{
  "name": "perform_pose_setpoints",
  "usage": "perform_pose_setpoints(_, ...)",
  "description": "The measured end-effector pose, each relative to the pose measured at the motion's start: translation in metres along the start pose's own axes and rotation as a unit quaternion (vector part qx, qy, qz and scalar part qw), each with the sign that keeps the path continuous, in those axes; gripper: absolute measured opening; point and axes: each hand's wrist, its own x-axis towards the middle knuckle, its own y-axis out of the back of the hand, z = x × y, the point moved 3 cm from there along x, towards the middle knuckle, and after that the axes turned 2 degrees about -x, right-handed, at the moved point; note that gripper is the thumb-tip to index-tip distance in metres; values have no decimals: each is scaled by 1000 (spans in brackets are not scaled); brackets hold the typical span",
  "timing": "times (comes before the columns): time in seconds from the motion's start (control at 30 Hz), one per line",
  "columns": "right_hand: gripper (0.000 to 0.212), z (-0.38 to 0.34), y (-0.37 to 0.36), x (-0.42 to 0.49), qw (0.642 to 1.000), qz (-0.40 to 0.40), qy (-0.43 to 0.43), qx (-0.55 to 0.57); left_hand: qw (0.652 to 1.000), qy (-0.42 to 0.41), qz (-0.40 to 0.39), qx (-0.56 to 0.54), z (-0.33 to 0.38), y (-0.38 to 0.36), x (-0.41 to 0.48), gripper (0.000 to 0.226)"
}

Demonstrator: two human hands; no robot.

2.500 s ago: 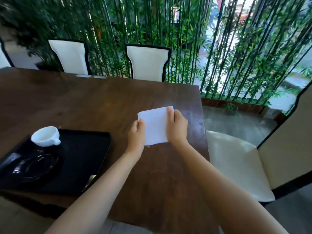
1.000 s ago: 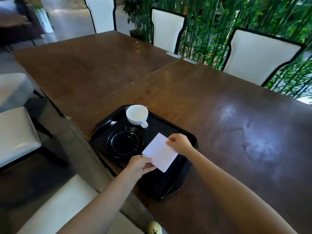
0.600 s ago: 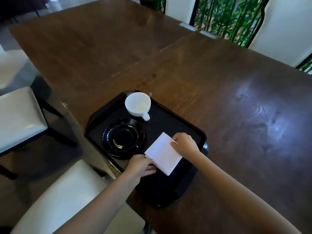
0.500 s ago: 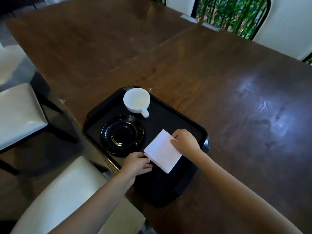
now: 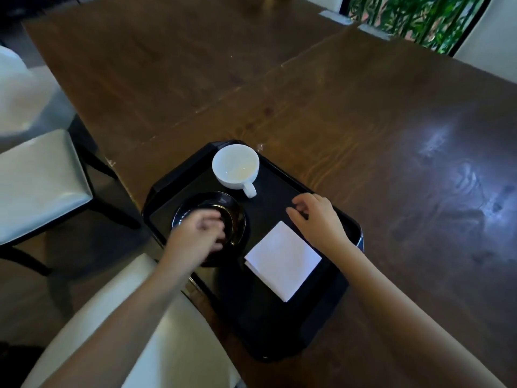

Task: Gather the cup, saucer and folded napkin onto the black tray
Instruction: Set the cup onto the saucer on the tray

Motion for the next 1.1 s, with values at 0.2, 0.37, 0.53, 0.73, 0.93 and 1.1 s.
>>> perform_pose_setpoints(0.2, 43, -43, -22, 41, 999, -1, 32, -41, 995, -73, 48, 54, 47, 23, 102, 36)
perform_pose_setpoints(0.37, 38, -60, -39, 55, 997, 9, 30, -74, 993, -39, -34, 102, 49, 2, 148, 49)
perform_pose_setpoints(0.53, 28, -59, -46, 57, 999, -5, 40, -33, 986, -57, -54, 148, 44, -9, 156, 41)
perform_pose_setpoints(0.73, 26, -47, -43, 52, 1000, 14, 25, -11, 990, -63, -68, 108, 35, -15, 153, 36)
perform_pose_setpoints(0.93, 21, -34, -36, 39, 999, 41, -4, 12, 991, -58, -90, 74, 31, -29, 153, 30)
perform_pose_setpoints(1.1, 21, -27, -34, 34, 998, 52, -12, 17, 990, -67, -104, 65, 32, -37, 151, 24)
